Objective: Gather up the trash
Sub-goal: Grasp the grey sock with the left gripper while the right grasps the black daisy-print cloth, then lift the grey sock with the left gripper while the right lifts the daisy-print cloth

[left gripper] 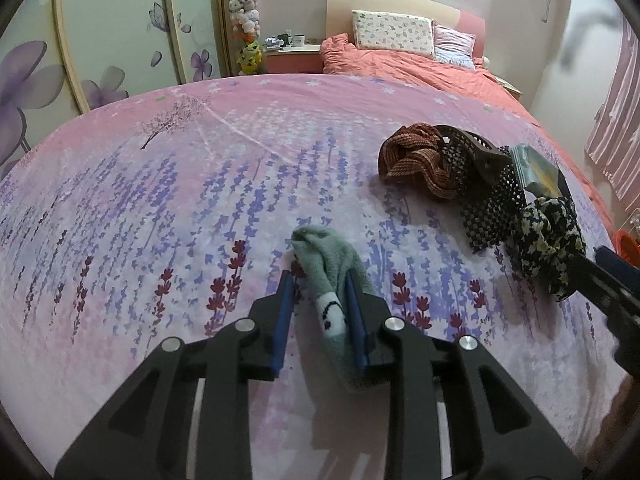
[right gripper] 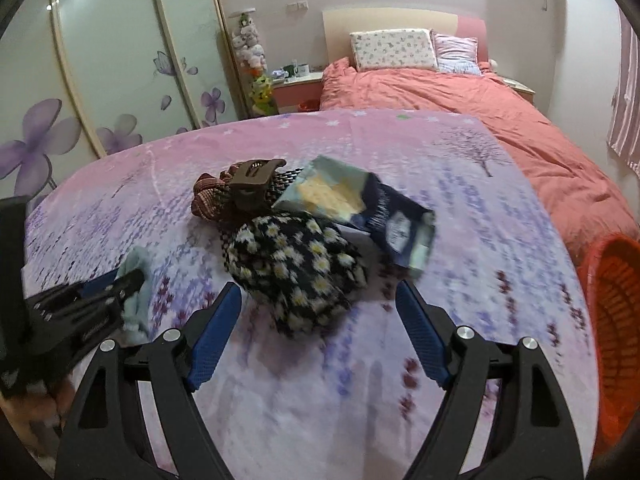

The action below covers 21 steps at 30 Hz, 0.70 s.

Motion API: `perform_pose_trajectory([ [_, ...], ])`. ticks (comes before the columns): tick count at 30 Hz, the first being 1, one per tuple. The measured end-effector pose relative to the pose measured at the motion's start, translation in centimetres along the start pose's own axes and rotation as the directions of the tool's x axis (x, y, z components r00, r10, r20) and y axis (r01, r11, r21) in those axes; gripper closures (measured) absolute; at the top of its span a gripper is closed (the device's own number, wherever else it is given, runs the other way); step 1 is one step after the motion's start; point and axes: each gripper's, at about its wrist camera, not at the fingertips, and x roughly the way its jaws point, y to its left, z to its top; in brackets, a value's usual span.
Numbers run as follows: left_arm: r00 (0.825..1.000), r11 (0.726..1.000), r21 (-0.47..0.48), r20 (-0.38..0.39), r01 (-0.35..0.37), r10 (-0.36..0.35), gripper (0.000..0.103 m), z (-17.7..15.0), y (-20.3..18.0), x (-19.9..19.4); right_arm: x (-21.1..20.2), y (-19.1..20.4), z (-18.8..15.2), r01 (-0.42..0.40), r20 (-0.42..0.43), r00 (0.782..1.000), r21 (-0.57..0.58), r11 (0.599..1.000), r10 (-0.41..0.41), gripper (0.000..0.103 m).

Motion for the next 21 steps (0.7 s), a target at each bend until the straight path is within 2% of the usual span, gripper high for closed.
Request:
perform_pose_trajectory([
  [3, 1.0, 1.0, -0.004, 0.0, 0.005, -0.005, 0.075, -0.1, 0.1, -0.2, 1.5, 0.6, 0.4, 0.03, -0.024, 0.999, -0.005, 1.0, -0.03, 0.024],
  [4, 1.0, 1.0, -0.006, 0.0, 0.008, -0.008, 0.075, -0.1, 0.2, -0.2, 1.8, 0.7, 0.4, 0.037, -0.03, 0.999, -0.008, 0.999, -0.037, 0.028],
  [6, 1.0, 1.0, -0.009, 0.0, 0.012, -0.012, 0.075, -0.2, 0.4, -0.2, 2.4, 1.0, 0.2, 0.045, -0.051, 0.998, -0.014, 0.999, -0.046, 0.045],
  [8, 1.0, 1.0, -0.014, 0.001, 0.018, -0.018, 0.075, -0.2, 0.5, -0.2, 2.9, 0.9, -0.1, 0.041, -0.083, 0.996, -0.006, 0.999, -0.041, 0.066],
  [9, 1.0, 1.0, -0.015, 0.001, 0.02, -0.02, 0.075, -0.3, 0.7, -0.2, 2.7, 0.6, -0.2, 0.037, -0.082, 0.996, 0.002, 0.999, -0.037, 0.069],
  [11, 1.0, 1.0, -0.017, 0.001, 0.023, -0.023, 0.075, -0.3, 0.7, -0.3, 1.9, 0.1, -0.6, 0.036, -0.075, 0.997, 0.006, 0.999, -0.035, 0.083],
  [15, 1.0, 1.0, -0.017, 0.001, 0.022, -0.022, 0.075, -0.3, 0.7, -0.3, 0.4, -1.5, -1.7, 0.058, -0.072, 0.996, 0.002, 0.998, -0.057, 0.088],
  [19, 1.0, 1.0, -0.016, 0.001, 0.022, -0.022, 0.075, -0.3, 0.7, -0.3, -1.0, -4.3, -2.4, 0.141, -0.06, 0.989, 0.046, 0.989, -0.138, 0.089],
  [21, 1.0, 1.0, -0.016, 0.001, 0.021, -0.021, 0.075, -0.3, 0.7, -0.3, -1.4, -5.9, -2.3, 0.204, -0.058, 0.978, 0.077, 0.976, -0.199, 0.089],
])
